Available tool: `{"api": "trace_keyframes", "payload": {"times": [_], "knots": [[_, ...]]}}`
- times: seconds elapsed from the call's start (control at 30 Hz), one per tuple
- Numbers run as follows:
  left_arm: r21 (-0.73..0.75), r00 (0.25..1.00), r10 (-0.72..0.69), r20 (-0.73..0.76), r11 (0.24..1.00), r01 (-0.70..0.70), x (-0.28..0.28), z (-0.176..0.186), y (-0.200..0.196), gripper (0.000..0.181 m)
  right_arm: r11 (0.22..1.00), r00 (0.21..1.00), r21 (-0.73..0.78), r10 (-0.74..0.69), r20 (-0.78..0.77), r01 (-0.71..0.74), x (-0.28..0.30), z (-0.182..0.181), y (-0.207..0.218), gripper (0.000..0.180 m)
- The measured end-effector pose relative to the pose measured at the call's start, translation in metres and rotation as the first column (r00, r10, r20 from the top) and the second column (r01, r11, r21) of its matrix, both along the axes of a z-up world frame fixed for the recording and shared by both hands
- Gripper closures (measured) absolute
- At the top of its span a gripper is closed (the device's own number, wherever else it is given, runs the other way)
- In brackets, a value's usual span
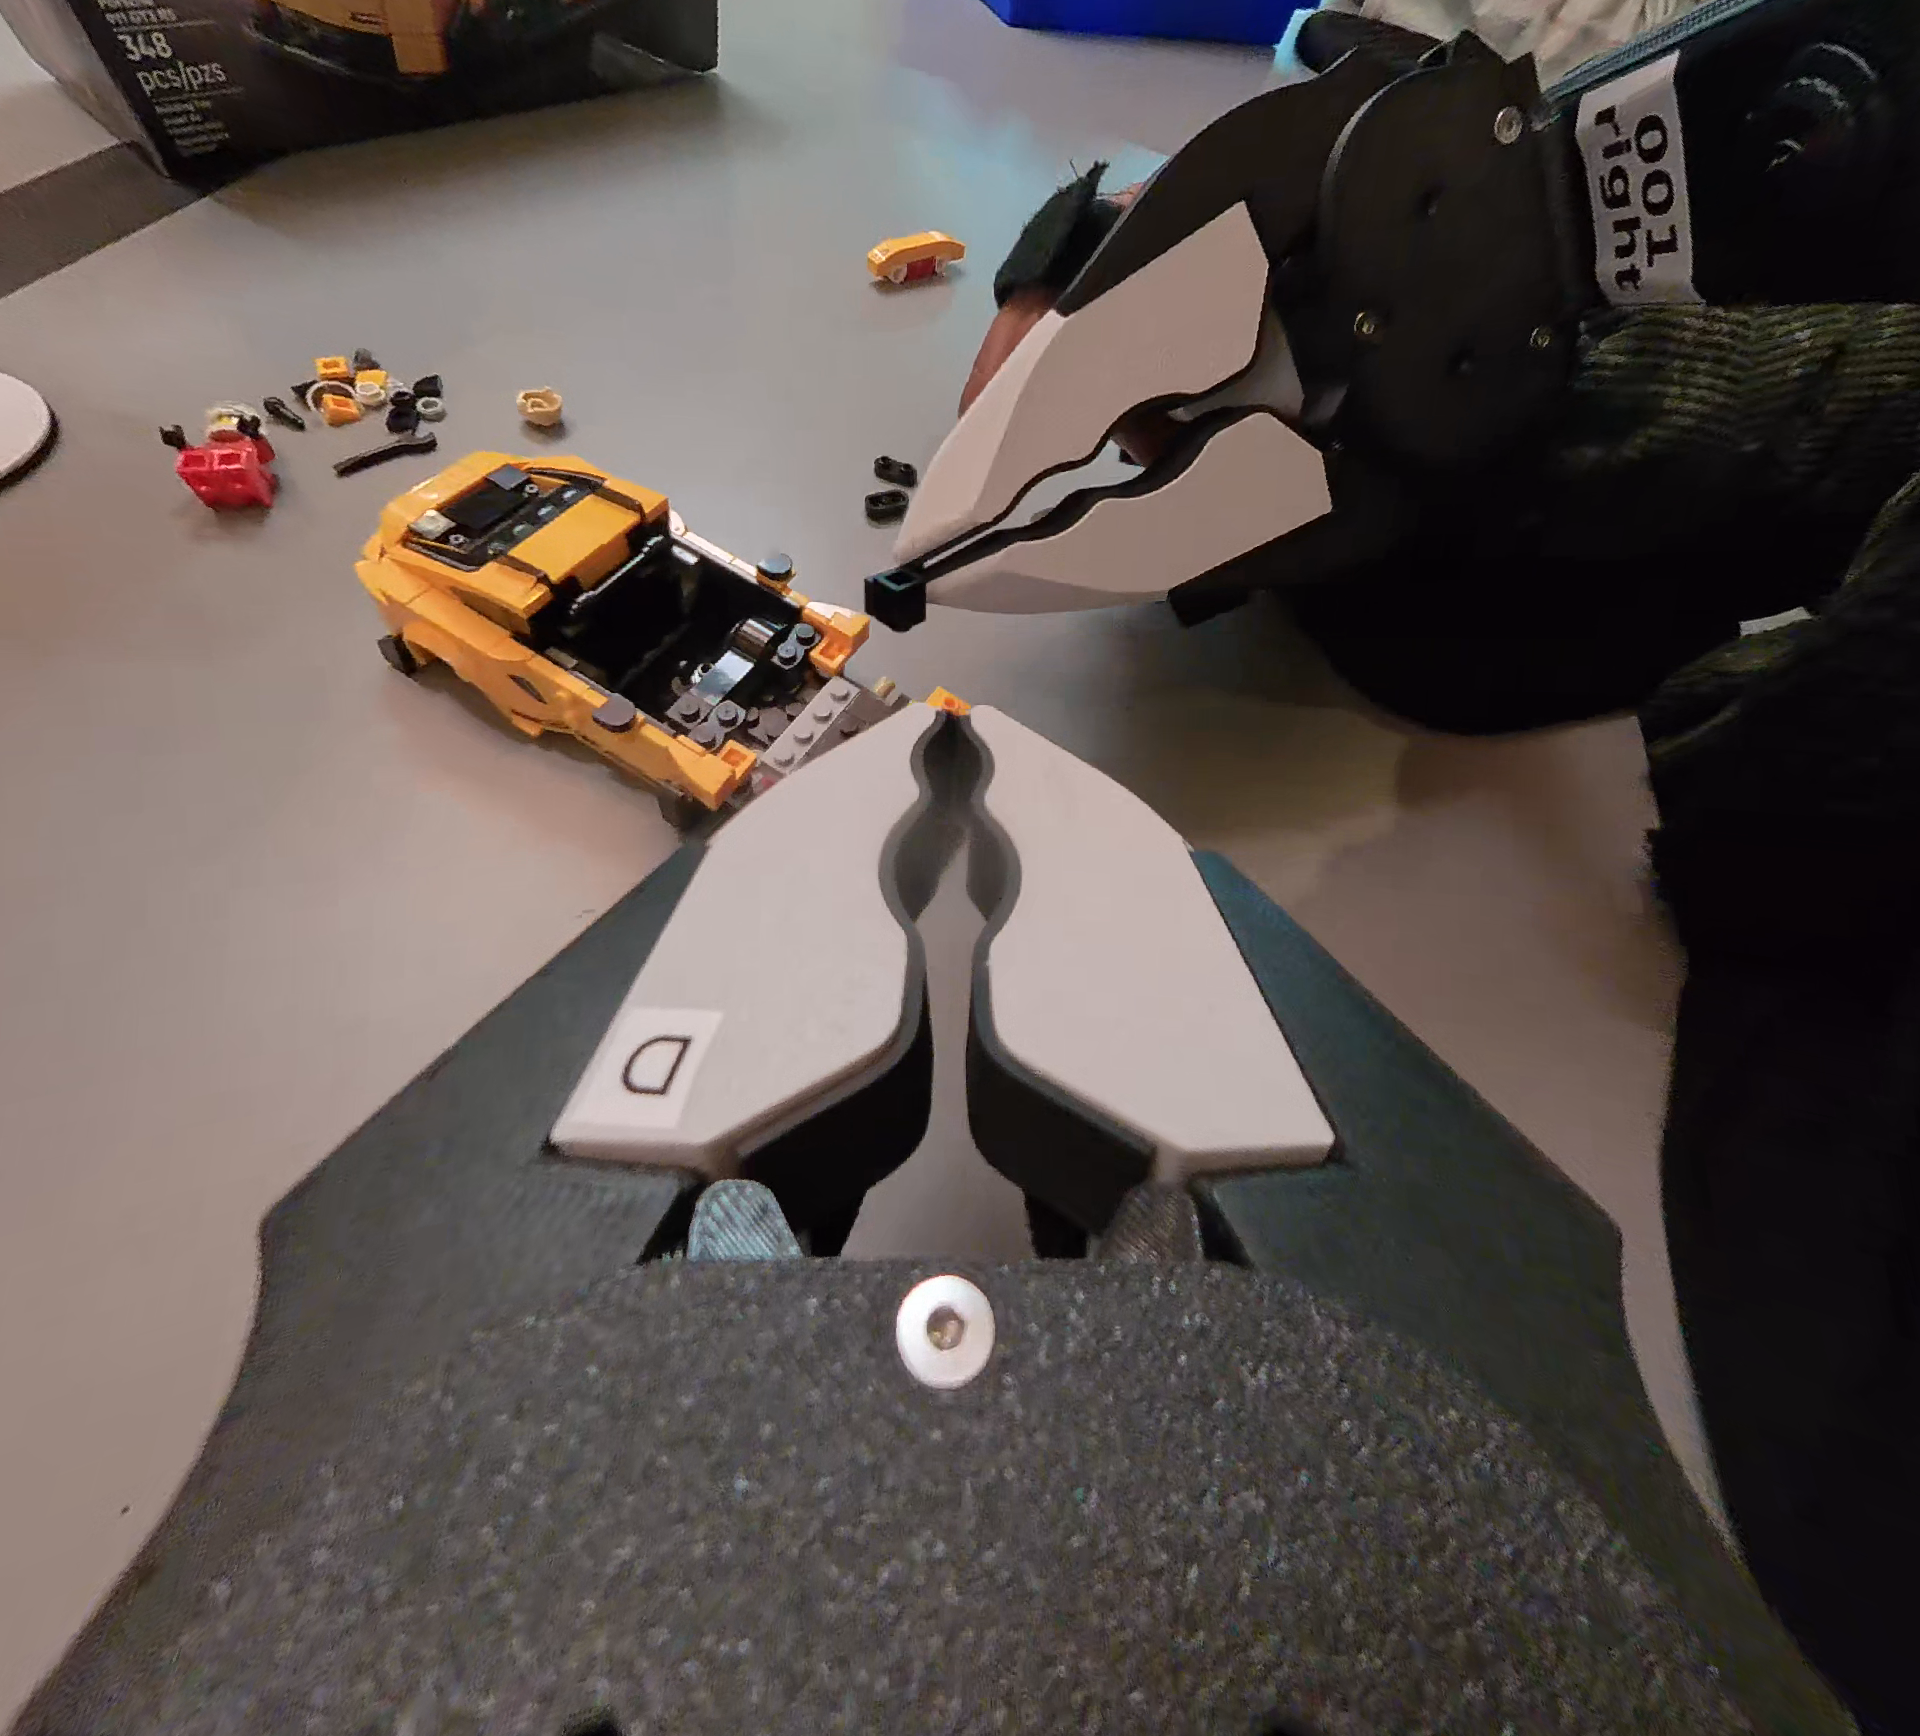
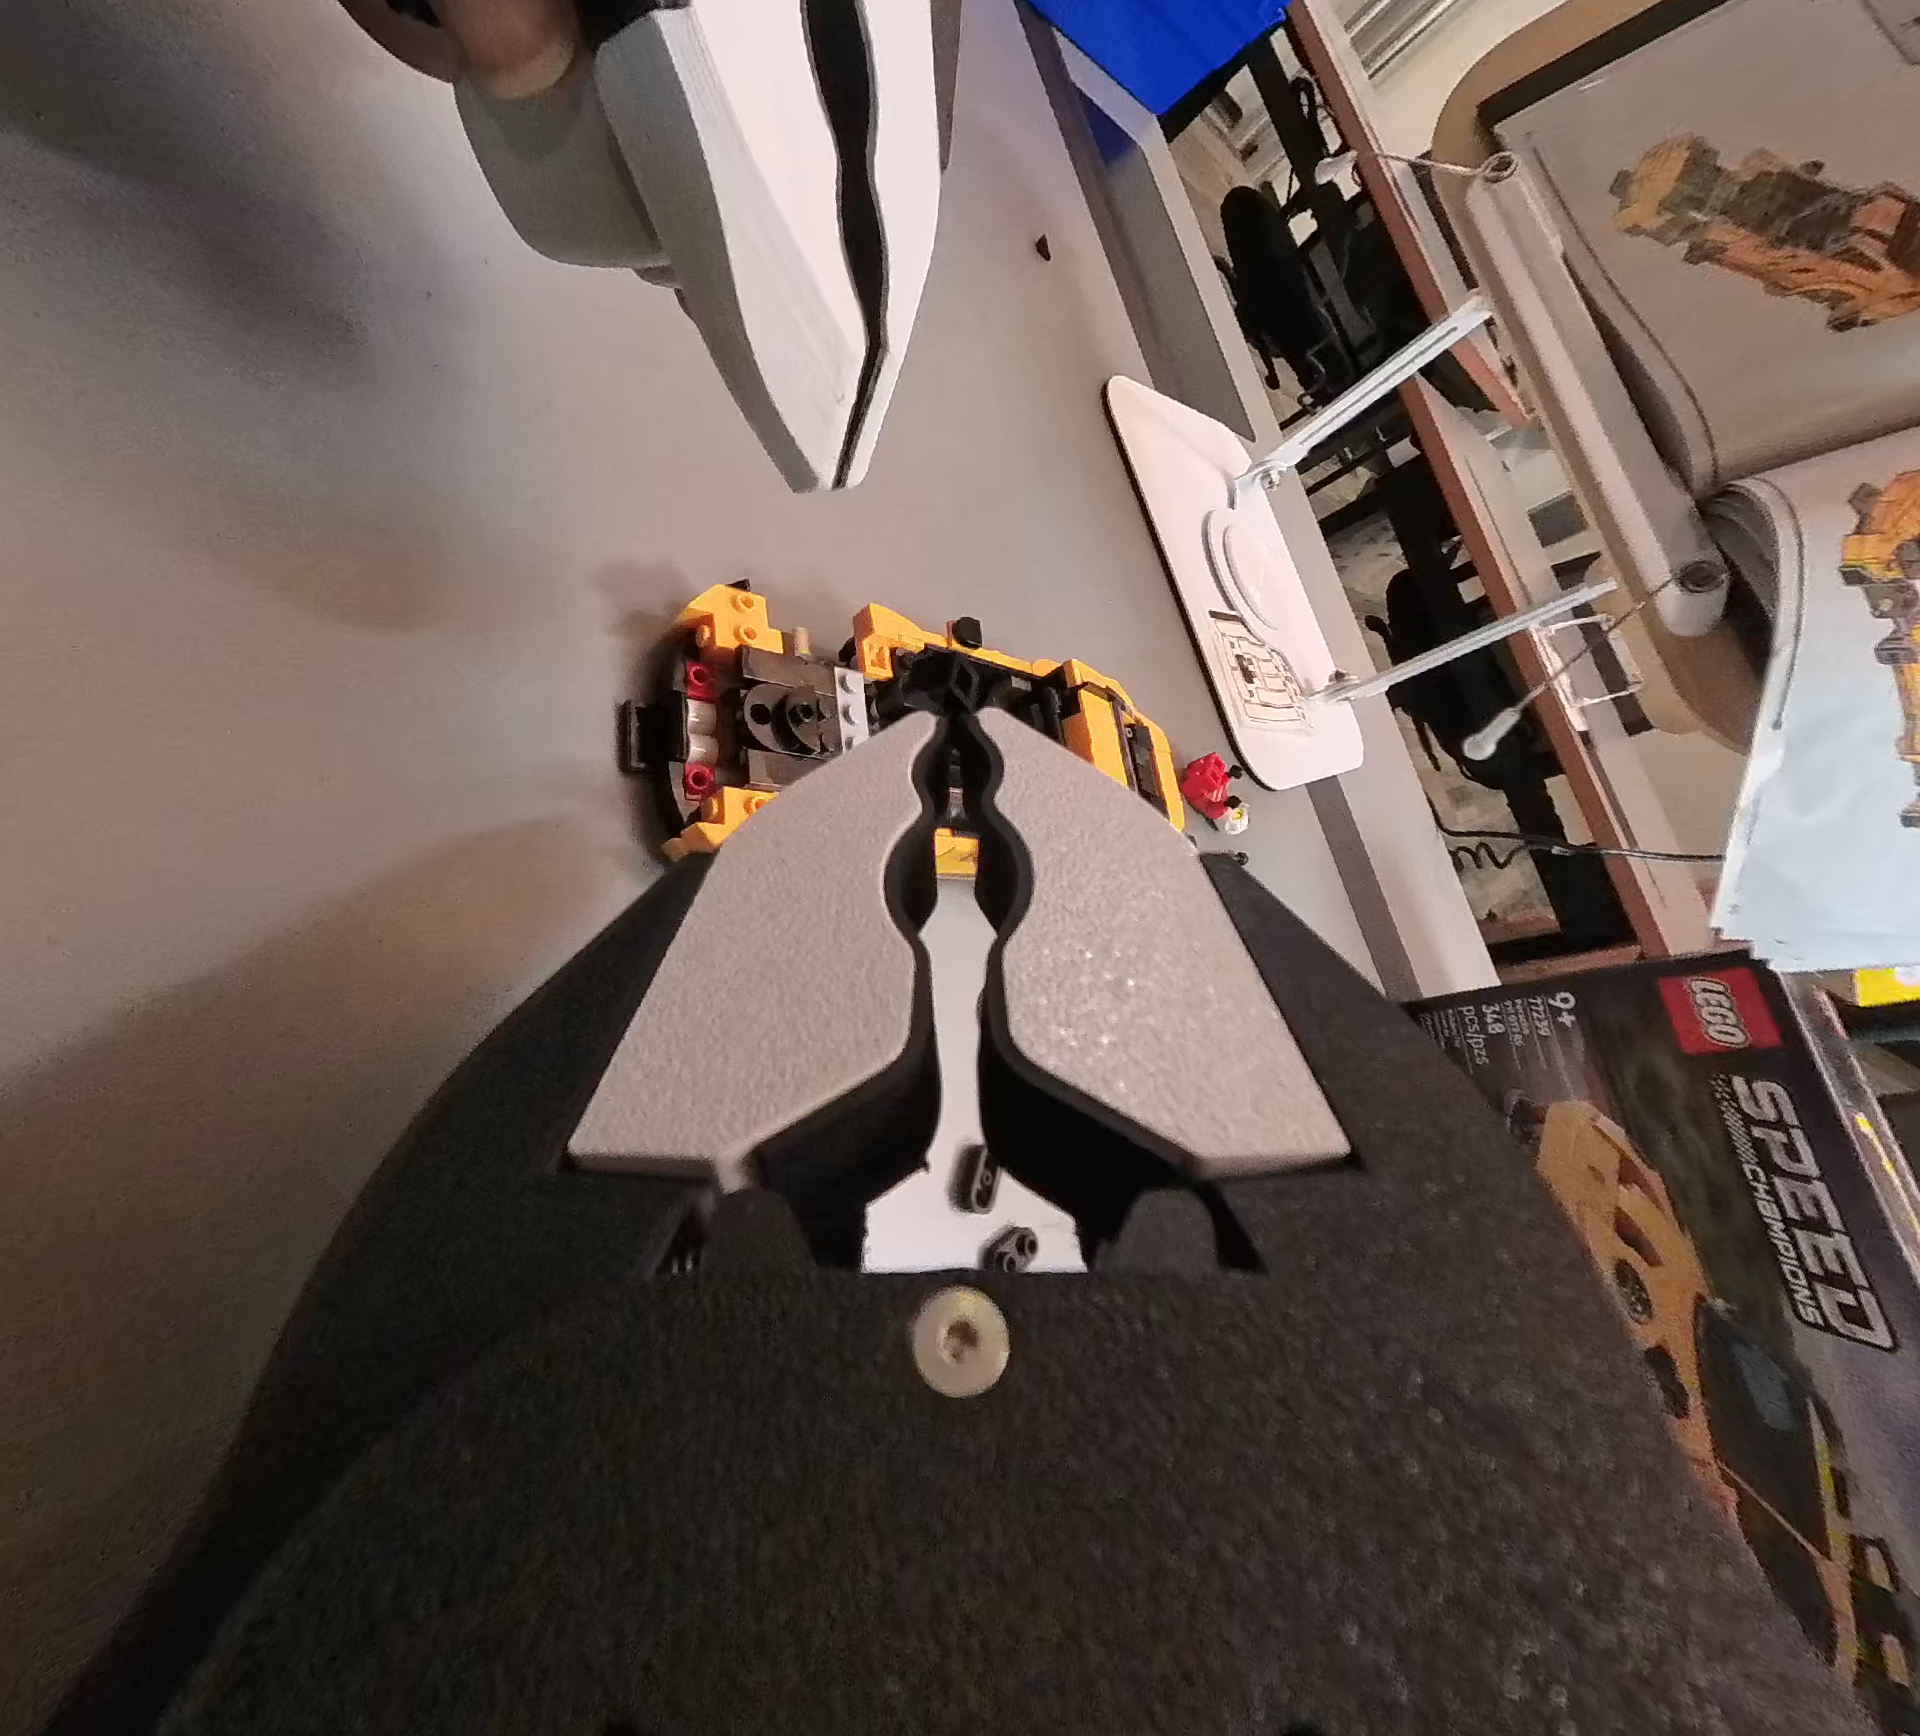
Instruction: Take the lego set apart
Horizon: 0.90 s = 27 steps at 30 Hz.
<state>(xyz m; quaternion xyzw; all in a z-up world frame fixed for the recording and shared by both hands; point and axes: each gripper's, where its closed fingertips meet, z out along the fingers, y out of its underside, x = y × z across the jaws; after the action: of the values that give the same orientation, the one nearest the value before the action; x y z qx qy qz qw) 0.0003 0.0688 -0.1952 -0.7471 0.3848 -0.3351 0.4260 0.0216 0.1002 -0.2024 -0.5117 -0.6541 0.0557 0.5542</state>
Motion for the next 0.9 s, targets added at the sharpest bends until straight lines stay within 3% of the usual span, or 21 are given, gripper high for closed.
{"api": "trace_keyframes", "payload": {"times": [0.9], "knots": [[-0.011,0.999,0.034,-0.005,0.999,-0.034,-0.003,-0.012,0.008,0.181,0.981,0.987,-0.185,0.032,-0.159,-0.061,0.004,0.009,-0.002,0.178]]}}
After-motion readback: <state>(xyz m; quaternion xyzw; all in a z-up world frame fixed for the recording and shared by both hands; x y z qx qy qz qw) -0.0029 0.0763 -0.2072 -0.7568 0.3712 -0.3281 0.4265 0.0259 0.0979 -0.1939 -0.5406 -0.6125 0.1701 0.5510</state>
